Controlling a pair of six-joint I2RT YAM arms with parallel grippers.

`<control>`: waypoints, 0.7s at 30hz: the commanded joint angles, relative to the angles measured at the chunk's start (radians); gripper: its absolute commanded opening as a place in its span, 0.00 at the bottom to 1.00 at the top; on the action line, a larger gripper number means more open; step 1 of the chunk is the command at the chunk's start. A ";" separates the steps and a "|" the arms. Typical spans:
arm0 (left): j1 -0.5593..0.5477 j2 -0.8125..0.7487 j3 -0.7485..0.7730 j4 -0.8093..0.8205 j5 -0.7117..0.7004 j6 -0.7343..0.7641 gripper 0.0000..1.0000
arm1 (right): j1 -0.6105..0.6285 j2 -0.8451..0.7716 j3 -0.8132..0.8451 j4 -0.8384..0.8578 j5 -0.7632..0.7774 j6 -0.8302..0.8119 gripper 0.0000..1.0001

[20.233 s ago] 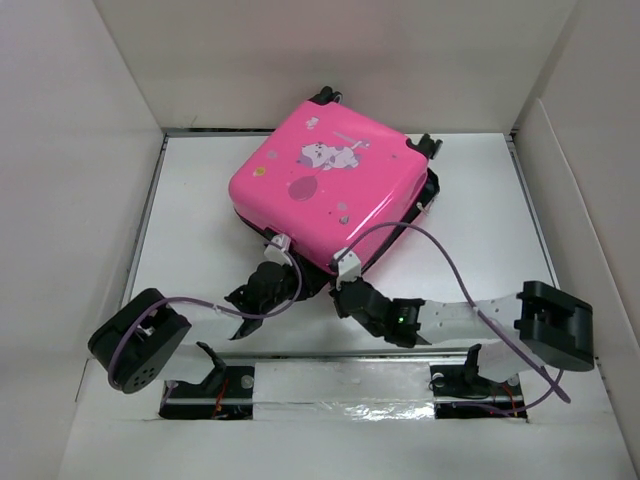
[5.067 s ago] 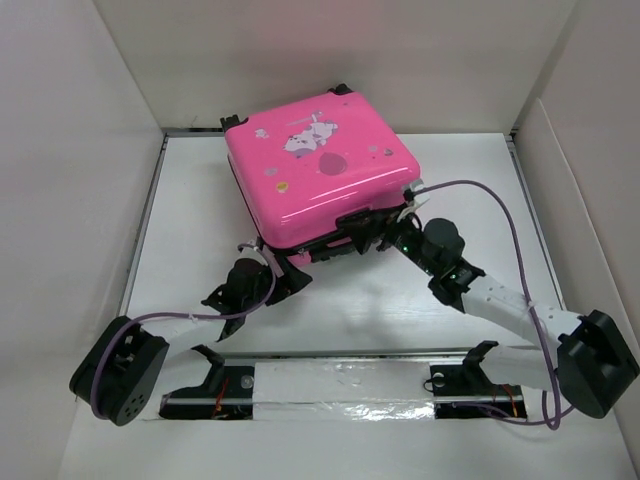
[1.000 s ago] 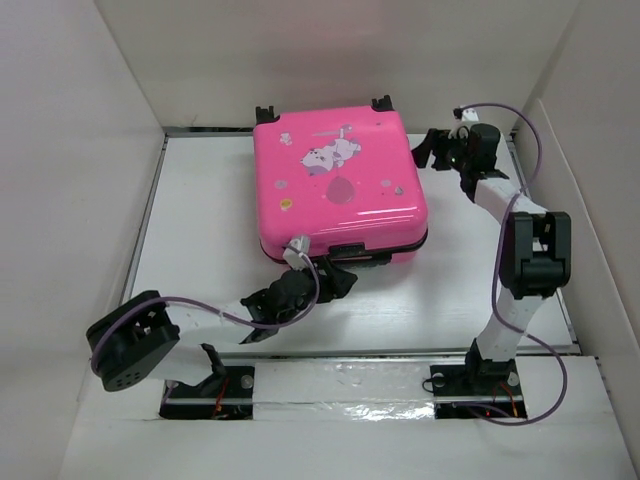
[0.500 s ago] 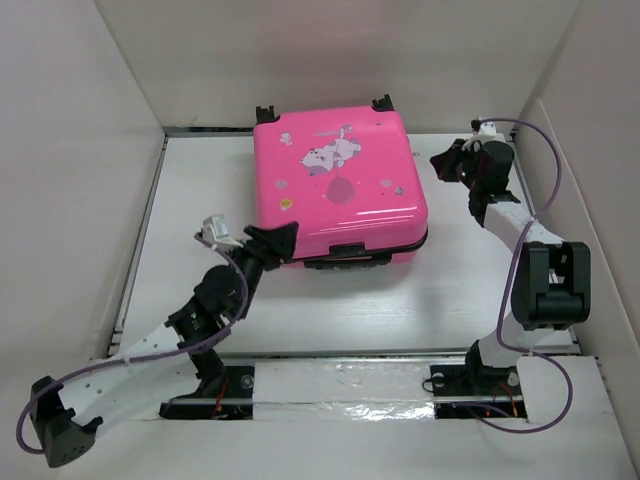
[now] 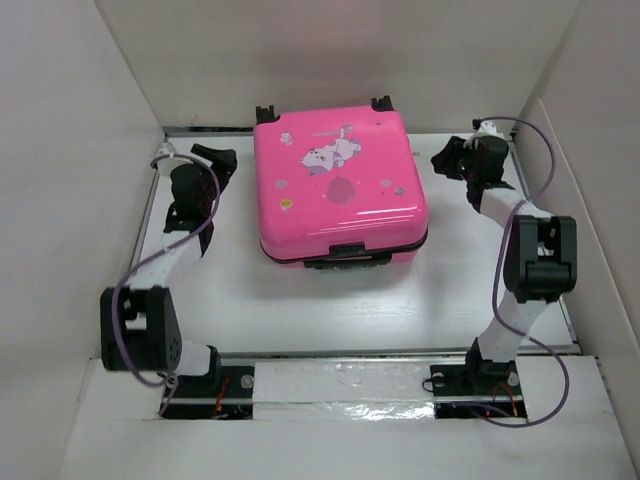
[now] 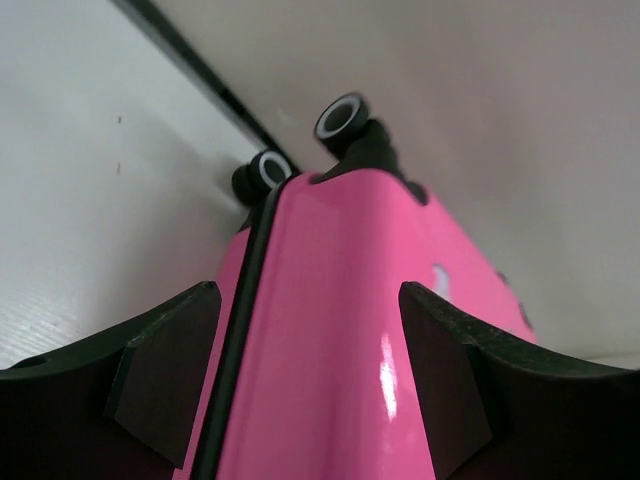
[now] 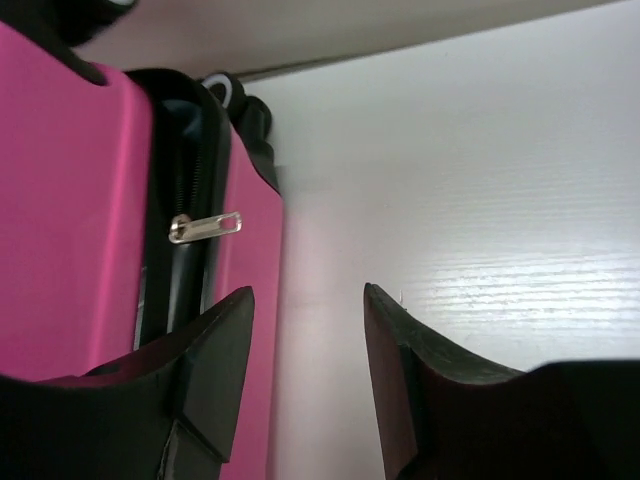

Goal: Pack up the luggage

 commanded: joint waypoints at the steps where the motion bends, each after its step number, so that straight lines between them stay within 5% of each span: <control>1: 0.031 0.151 0.077 0.066 0.183 -0.046 0.70 | 0.045 0.111 0.161 -0.094 0.005 -0.039 0.55; 11: 0.047 0.473 0.089 0.234 0.340 -0.142 0.69 | 0.175 0.329 0.396 -0.247 -0.084 -0.123 0.61; 15: -0.036 0.456 0.008 0.349 0.329 -0.132 0.68 | 0.241 0.348 0.447 -0.260 -0.160 -0.213 0.61; 18: -0.090 0.369 -0.202 0.544 0.315 -0.164 0.67 | 0.304 0.372 0.509 -0.333 -0.185 -0.319 0.63; 21: -0.146 0.275 -0.343 0.575 0.294 -0.144 0.67 | 0.339 0.418 0.617 -0.451 -0.185 -0.379 0.64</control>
